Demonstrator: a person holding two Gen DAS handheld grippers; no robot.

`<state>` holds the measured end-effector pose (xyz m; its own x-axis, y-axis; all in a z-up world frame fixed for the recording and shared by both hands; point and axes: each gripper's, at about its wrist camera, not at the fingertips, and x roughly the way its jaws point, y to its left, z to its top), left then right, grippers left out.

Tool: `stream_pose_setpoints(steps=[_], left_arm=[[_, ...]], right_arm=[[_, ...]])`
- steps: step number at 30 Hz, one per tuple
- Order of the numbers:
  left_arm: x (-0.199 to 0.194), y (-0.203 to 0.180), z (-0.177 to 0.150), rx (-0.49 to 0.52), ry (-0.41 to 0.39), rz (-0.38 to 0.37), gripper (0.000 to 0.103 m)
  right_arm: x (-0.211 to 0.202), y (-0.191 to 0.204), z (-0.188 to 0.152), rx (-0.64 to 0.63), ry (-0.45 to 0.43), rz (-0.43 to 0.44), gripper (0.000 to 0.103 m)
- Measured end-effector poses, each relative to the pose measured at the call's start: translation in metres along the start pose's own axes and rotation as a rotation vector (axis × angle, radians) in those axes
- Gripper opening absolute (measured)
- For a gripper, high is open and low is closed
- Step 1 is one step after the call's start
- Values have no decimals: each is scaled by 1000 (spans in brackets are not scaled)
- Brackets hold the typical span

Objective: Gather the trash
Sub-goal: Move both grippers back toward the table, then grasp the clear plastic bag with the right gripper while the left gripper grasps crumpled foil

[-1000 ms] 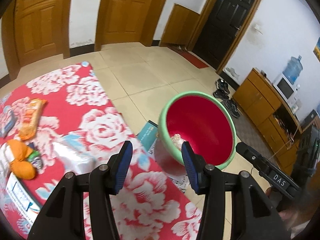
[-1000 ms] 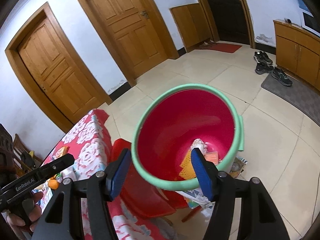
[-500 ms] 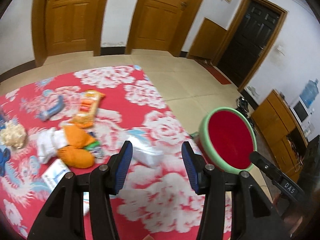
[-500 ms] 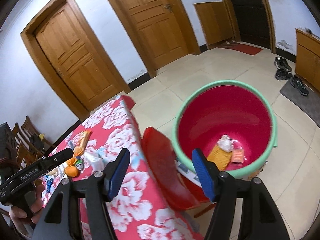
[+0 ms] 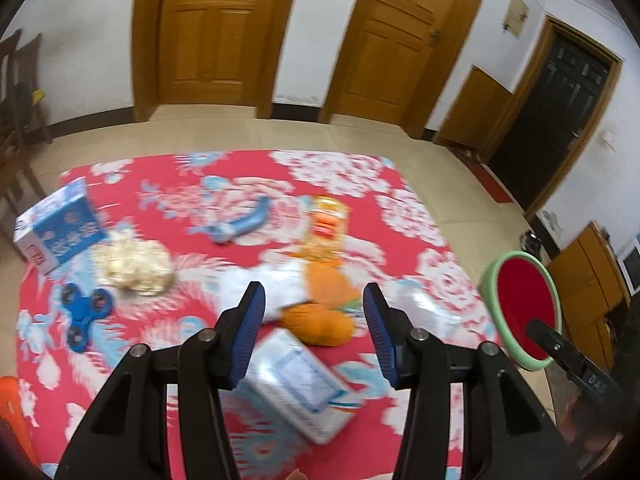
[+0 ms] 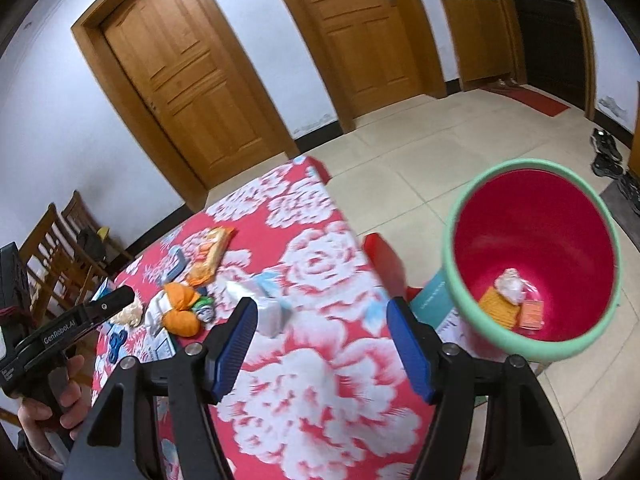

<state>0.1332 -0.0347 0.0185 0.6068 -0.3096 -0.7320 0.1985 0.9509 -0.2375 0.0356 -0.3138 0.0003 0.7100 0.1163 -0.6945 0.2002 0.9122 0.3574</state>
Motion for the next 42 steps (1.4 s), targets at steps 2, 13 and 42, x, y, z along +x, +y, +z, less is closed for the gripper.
stream_pose_setpoints(steps=[2, 13, 42], left_arm=[[-2, 18, 3, -21, -7, 27, 51], [6, 101, 13, -119, -27, 163, 51], [63, 143, 9, -134, 1, 187, 56]], right_arm=[[10, 9, 0, -18, 15, 8, 70], [61, 43, -5, -84, 101, 1, 71], [105, 62, -14, -116, 91, -138, 71]])
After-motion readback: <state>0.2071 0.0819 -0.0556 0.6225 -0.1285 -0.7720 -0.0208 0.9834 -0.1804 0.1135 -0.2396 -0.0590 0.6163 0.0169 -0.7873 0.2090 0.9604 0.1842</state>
